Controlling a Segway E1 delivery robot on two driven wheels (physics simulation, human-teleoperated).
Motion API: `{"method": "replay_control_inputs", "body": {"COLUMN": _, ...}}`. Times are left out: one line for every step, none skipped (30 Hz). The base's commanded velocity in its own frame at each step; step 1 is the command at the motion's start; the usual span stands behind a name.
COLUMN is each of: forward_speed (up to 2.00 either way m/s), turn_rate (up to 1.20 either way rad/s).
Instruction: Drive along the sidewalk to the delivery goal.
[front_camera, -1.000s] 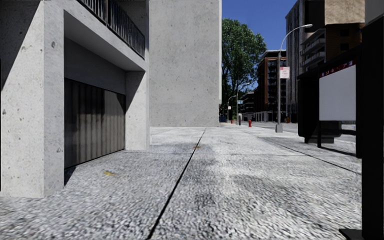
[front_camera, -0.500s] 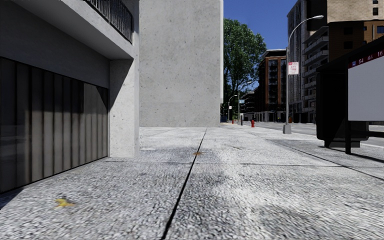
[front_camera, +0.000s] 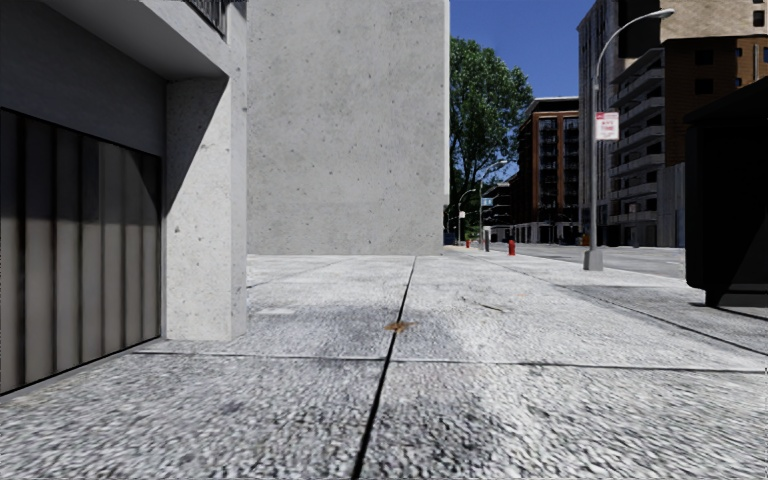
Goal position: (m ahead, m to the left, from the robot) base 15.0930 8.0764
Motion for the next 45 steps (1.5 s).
{"method": "replay_control_inputs", "body": {"forward_speed": 2.00, "turn_rate": 0.00}}
{"method": "replay_control_inputs", "body": {"forward_speed": 2.00, "turn_rate": 0.00}}
{"method": "replay_control_inputs", "body": {"forward_speed": 2.00, "turn_rate": 0.00}}
{"method": "replay_control_inputs", "body": {"forward_speed": 2.00, "turn_rate": 0.00}}
{"method": "replay_control_inputs", "body": {"forward_speed": 2.00, "turn_rate": 0.00}}
{"method": "replay_control_inputs", "body": {"forward_speed": 2.00, "turn_rate": 0.00}}
{"method": "replay_control_inputs", "body": {"forward_speed": 2.00, "turn_rate": 0.00}}
{"method": "replay_control_inputs", "body": {"forward_speed": 2.00, "turn_rate": 0.00}}
{"method": "replay_control_inputs", "body": {"forward_speed": 2.00, "turn_rate": 0.00}}
{"method": "replay_control_inputs", "body": {"forward_speed": 2.00, "turn_rate": 0.00}}
{"method": "replay_control_inputs", "body": {"forward_speed": 2.00, "turn_rate": 0.00}}
{"method": "replay_control_inputs", "body": {"forward_speed": 2.00, "turn_rate": 0.00}}
{"method": "replay_control_inputs", "body": {"forward_speed": 2.00, "turn_rate": 0.00}}
{"method": "replay_control_inputs", "body": {"forward_speed": 2.00, "turn_rate": 0.00}}
{"method": "replay_control_inputs", "body": {"forward_speed": 2.00, "turn_rate": 0.00}}
{"method": "replay_control_inputs", "body": {"forward_speed": 2.00, "turn_rate": 0.00}}
{"method": "replay_control_inputs", "body": {"forward_speed": 2.00, "turn_rate": 0.00}}
{"method": "replay_control_inputs", "body": {"forward_speed": 2.00, "turn_rate": 0.04}}
{"method": "replay_control_inputs", "body": {"forward_speed": 2.00, "turn_rate": 0.05}}
{"method": "replay_control_inputs", "body": {"forward_speed": 2.00, "turn_rate": 0.06}}
{"method": "replay_control_inputs", "body": {"forward_speed": 2.00, "turn_rate": 0.06}}
{"method": "replay_control_inputs", "body": {"forward_speed": 2.00, "turn_rate": 0.12}}
{"method": "replay_control_inputs", "body": {"forward_speed": 2.00, "turn_rate": 0.25}}
{"method": "replay_control_inputs", "body": {"forward_speed": 2.00, "turn_rate": 0.36}}
{"method": "replay_control_inputs", "body": {"forward_speed": 2.00, "turn_rate": 0.36}}
{"method": "replay_control_inputs", "body": {"forward_speed": 2.00, "turn_rate": 0.40}}
{"method": "replay_control_inputs", "body": {"forward_speed": 2.00, "turn_rate": 0.41}}
{"method": "replay_control_inputs", "body": {"forward_speed": 2.00, "turn_rate": 0.41}}
{"method": "replay_control_inputs", "body": {"forward_speed": 2.00, "turn_rate": 0.41}}
{"method": "replay_control_inputs", "body": {"forward_speed": 2.00, "turn_rate": 0.41}}
{"method": "replay_control_inputs", "body": {"forward_speed": 2.00, "turn_rate": 0.41}}
{"method": "replay_control_inputs", "body": {"forward_speed": 2.00, "turn_rate": 0.42}}
{"method": "replay_control_inputs", "body": {"forward_speed": 2.00, "turn_rate": 0.43}}
{"method": "replay_control_inputs", "body": {"forward_speed": 2.00, "turn_rate": 0.45}}
{"method": "replay_control_inputs", "body": {"forward_speed": 2.00, "turn_rate": 0.45}}
{"method": "replay_control_inputs", "body": {"forward_speed": 2.00, "turn_rate": 0.46}}
{"method": "replay_control_inputs", "body": {"forward_speed": 2.00, "turn_rate": 0.47}}
{"method": "replay_control_inputs", "body": {"forward_speed": 2.00, "turn_rate": 0.47}}
{"method": "replay_control_inputs", "body": {"forward_speed": 2.00, "turn_rate": 0.47}}
{"method": "replay_control_inputs", "body": {"forward_speed": 2.00, "turn_rate": 0.47}}
{"method": "replay_control_inputs", "body": {"forward_speed": 2.00, "turn_rate": 0.47}}
{"method": "replay_control_inputs", "body": {"forward_speed": 2.00, "turn_rate": 0.47}}
{"method": "replay_control_inputs", "body": {"forward_speed": 2.00, "turn_rate": 0.47}}
{"method": "replay_control_inputs", "body": {"forward_speed": 2.00, "turn_rate": 0.47}}
{"method": "replay_control_inputs", "body": {"forward_speed": 2.00, "turn_rate": 0.47}}
